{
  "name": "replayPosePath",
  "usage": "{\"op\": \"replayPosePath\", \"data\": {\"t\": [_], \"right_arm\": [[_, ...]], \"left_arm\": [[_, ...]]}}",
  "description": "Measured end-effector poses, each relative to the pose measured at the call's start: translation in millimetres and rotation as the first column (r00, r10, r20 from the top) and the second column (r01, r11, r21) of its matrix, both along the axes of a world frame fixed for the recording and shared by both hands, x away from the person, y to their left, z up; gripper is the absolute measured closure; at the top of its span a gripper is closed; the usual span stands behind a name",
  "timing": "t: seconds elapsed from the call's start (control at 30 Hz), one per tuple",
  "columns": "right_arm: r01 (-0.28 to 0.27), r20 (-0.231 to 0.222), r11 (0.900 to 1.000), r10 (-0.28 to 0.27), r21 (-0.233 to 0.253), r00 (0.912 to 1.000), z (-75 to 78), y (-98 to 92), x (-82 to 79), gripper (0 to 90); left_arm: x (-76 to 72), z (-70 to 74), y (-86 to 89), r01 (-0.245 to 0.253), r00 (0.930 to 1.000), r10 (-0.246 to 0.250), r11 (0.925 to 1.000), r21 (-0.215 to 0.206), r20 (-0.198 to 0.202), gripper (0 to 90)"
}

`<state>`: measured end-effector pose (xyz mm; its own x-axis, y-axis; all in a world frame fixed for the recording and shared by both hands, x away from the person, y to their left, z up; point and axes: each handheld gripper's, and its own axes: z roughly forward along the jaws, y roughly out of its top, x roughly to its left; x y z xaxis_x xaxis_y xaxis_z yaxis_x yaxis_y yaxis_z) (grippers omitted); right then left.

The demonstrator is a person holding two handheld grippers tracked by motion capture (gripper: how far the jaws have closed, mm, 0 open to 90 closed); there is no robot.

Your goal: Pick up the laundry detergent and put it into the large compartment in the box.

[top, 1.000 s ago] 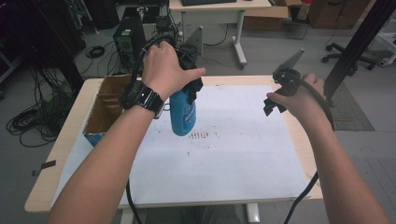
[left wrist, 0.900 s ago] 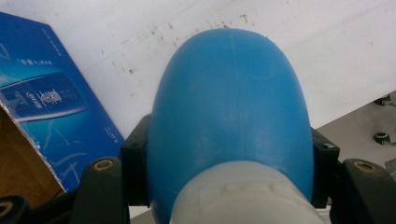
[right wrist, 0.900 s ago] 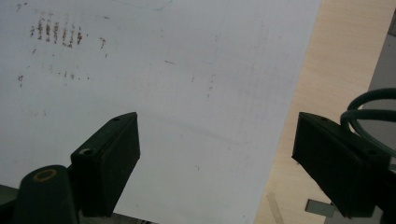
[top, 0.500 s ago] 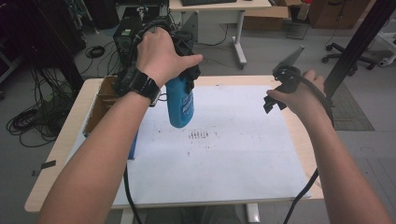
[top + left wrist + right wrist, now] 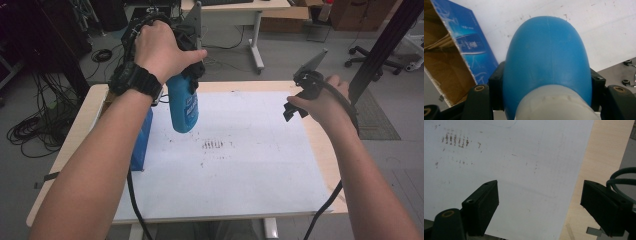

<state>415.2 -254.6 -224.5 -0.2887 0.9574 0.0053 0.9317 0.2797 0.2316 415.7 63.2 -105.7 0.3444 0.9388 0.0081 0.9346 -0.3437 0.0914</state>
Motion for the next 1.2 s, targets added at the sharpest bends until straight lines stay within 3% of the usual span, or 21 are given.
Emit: {"op": "replayPosePath", "data": {"t": [0.53, 1.2], "right_arm": [[0.006, 0.0, 1.0, -0.006, -0.004, 1.0, 0.1, 2.4, 2.6, 14.7], [0.013, -0.009, 1.0, -0.013, -0.017, 0.9999, -2.3, 5.0, 6.6, 14.7]], "left_arm": [[8.0, 5.7, 44.2, -0.093, 0.9956, 0.092, 0.9955, 0.02, 0.018, 37.7], [13.8, 10.3, 109.7, -0.217, 0.976, 0.216, 0.9749, 0.049, 0.027, 37.7]]}}
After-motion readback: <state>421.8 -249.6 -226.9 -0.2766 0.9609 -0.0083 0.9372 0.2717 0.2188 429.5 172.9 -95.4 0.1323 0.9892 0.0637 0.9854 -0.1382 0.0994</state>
